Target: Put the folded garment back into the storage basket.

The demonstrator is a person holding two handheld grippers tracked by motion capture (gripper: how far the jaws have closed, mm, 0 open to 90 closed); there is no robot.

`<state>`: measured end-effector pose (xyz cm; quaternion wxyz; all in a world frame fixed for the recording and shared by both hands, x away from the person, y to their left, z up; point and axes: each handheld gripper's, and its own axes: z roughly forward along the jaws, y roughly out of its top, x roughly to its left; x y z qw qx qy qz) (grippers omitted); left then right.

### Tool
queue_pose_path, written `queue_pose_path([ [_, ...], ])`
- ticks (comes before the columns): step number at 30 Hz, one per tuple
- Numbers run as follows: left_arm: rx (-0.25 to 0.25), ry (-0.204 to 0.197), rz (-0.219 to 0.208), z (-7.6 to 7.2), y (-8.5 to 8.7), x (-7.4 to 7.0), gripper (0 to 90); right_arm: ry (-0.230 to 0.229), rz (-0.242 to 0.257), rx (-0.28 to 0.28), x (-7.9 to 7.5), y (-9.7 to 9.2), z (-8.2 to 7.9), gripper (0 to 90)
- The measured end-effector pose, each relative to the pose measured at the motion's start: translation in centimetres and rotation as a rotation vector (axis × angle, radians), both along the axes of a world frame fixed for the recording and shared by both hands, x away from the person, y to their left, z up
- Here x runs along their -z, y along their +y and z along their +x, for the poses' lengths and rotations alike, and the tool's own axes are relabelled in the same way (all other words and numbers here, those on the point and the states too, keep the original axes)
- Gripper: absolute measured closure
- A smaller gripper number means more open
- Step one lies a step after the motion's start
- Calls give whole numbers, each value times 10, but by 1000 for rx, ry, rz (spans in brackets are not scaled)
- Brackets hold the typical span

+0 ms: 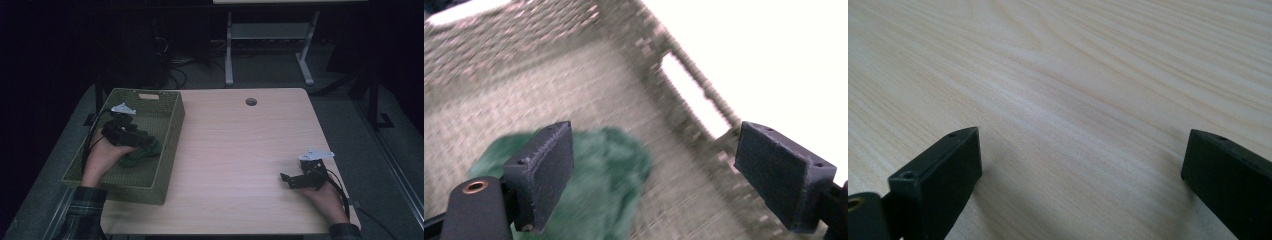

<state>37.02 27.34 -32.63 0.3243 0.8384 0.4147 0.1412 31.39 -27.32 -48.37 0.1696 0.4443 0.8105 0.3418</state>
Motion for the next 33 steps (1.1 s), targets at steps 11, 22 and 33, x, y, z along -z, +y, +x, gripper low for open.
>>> queue_pose_path([
  [11,139,-34,-70,-8,-71,-11,152,-1,0,-1,0,0,0,23],
  [22,249,-29,-80,-18,-131,2,152,-1,0,-1,0,0,0,23],
  [33,281,-9,-88,-27,-169,35,152,0,0,-1,0,0,0,23],
])
